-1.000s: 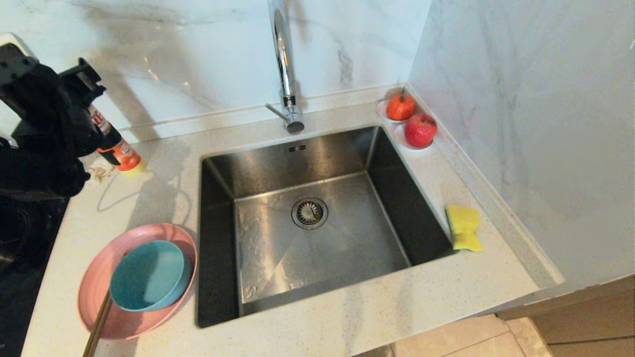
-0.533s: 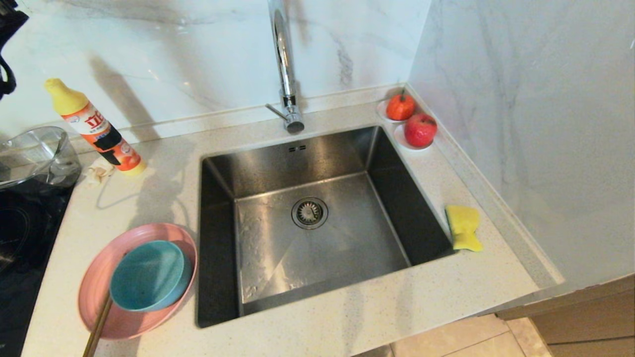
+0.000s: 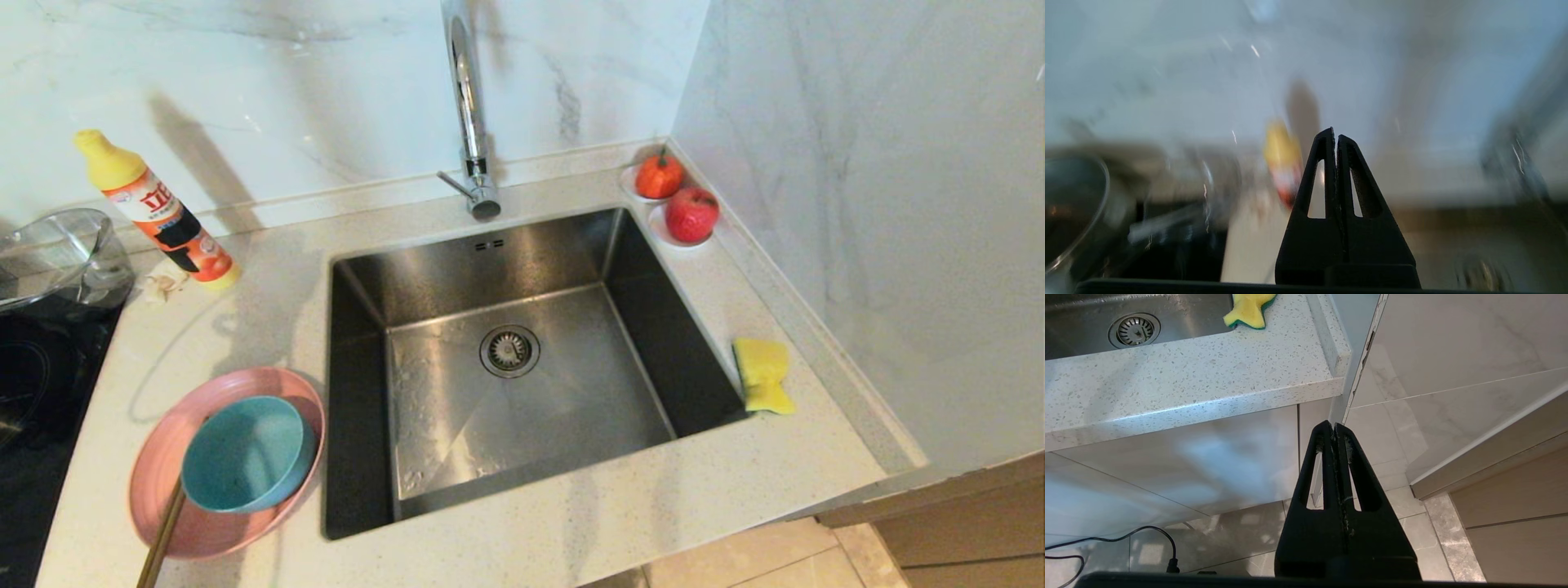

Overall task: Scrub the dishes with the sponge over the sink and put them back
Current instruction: Turn on the faucet

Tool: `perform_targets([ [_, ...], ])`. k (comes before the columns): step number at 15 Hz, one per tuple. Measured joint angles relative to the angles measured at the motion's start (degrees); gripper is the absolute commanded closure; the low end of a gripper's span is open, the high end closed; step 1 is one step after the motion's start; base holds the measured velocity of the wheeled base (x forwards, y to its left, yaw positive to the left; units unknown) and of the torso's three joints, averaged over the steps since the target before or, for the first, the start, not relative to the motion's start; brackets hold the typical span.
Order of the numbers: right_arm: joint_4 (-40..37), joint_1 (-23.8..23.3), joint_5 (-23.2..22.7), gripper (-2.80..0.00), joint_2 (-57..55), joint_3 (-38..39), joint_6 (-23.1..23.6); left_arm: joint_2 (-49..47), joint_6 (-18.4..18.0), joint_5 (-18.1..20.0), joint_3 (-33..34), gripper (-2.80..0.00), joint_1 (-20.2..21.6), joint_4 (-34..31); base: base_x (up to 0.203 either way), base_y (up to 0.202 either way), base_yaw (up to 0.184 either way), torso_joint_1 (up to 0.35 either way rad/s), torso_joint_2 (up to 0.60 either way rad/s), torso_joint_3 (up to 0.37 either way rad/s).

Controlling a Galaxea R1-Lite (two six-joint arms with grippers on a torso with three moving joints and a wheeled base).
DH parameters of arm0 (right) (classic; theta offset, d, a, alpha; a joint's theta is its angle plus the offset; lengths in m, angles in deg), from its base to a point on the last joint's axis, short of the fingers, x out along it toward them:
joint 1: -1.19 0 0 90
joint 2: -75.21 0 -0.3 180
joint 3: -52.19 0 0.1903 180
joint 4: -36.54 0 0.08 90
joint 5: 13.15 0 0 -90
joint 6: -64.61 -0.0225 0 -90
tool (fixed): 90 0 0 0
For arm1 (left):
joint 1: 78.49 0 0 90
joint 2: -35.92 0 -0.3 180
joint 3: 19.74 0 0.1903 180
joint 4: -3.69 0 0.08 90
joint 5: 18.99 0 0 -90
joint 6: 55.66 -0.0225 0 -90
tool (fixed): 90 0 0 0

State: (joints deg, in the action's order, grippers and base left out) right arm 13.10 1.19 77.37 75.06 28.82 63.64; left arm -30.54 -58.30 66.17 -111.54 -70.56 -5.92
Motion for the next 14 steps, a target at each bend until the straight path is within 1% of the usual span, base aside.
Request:
perform_targets([
  [1, 0.0, 0.0, 0.0, 0.00, 0.0, 0.0, 0.0, 4.3, -1.4, 2.2, 2.7, 0.00, -0.1, -4.7, 0.000, 0.000, 0.000, 0.000, 0.00, 0.000],
  [3, 0.0, 0.0, 0.0, 0.00, 0.0, 0.0, 0.0, 12.7, -3.8, 6.2, 10.9, 0.00, -0.3, -11.0, 0.000, 0.000, 0.000, 0.000, 0.00, 0.000],
  [5, 0.0, 0.0, 0.0, 0.00, 0.0, 0.0, 0.0, 21.5, -4.9, 9.9, 21.4, 0.00, -0.5, -13.8, 0.000, 0.000, 0.000, 0.000, 0.00, 0.000],
  [7, 0.0, 0.0, 0.0, 0.00, 0.0, 0.0, 0.0, 30.7, -5.5, 12.5, 32.7, 0.00, -0.5, -15.0, 0.000, 0.000, 0.000, 0.000, 0.00, 0.000],
  [9, 0.0, 0.0, 0.0, 0.00, 0.0, 0.0, 0.0, 38.3, -5.9, 13.8, 41.0, 0.00, -0.6, -15.6, 0.000, 0.000, 0.000, 0.000, 0.00, 0.000],
  [11, 0.0, 0.0, 0.0, 0.00, 0.0, 0.0, 0.0, 44.8, -6.5, 14.7, 48.2, 0.00, -0.7, -15.6, 0.000, 0.000, 0.000, 0.000, 0.00, 0.000],
  [14, 0.0, 0.0, 0.0, 0.00, 0.0, 0.0, 0.0, 49.1, -6.7, 14.8, 56.5, 0.00, -0.9, -14.0, 0.000, 0.000, 0.000, 0.000, 0.00, 0.000],
])
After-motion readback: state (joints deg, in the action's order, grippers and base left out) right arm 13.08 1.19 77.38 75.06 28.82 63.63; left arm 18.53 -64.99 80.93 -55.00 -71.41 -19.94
